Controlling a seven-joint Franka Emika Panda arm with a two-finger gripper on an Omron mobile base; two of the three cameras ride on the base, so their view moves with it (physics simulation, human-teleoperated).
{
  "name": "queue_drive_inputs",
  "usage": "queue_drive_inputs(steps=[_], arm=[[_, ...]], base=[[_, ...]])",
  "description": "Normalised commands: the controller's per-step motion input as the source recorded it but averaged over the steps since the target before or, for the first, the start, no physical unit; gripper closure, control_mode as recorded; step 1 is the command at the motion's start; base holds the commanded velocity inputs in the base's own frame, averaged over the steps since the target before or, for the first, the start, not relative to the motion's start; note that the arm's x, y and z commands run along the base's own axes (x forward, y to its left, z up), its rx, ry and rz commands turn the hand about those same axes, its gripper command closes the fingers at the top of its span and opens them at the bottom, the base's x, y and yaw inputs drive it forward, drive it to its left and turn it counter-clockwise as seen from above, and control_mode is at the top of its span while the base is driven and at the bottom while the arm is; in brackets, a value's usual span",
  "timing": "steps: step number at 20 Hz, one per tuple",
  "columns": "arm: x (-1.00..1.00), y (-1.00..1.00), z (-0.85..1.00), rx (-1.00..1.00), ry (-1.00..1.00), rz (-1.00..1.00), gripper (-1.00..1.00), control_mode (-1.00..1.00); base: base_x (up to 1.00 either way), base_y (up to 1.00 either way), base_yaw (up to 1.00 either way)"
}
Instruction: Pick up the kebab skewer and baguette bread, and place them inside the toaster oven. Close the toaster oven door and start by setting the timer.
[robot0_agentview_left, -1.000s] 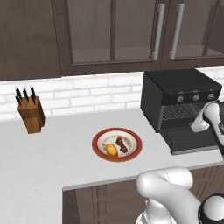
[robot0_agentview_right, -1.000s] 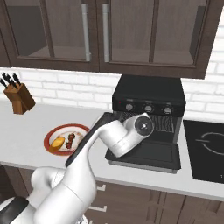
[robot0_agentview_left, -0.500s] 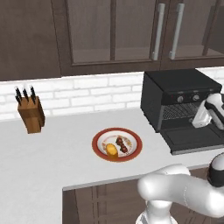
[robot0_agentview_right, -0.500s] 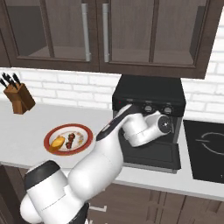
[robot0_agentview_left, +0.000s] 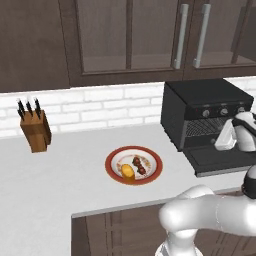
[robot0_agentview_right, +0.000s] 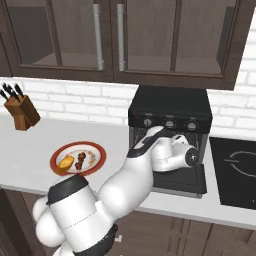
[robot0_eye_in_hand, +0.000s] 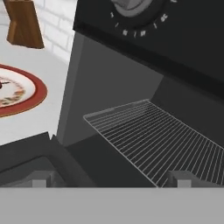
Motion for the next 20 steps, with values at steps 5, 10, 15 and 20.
queue_drive_inputs(steps=[5, 10, 15, 20], arm=[[0.42, -0.01, -0.22, 0.00, -0.05, 0.00, -1.00, -1.00], [0.28, 0.00, -0.29, 0.00, -0.03, -0.03, -1.00, -1.00], [0.40, -0.03, -0.16, 0.03, 0.00, -0.06, -1.00, -1.00], [0.29, -0.07, -0.14, 0.01, 0.00, -0.07, -1.00, -1.00]], base=[[0.00, 0.00, 0.00], [0.00, 0.00, 0.00], [0.00, 0.00, 0.00], [0.00, 0.00, 0.00]])
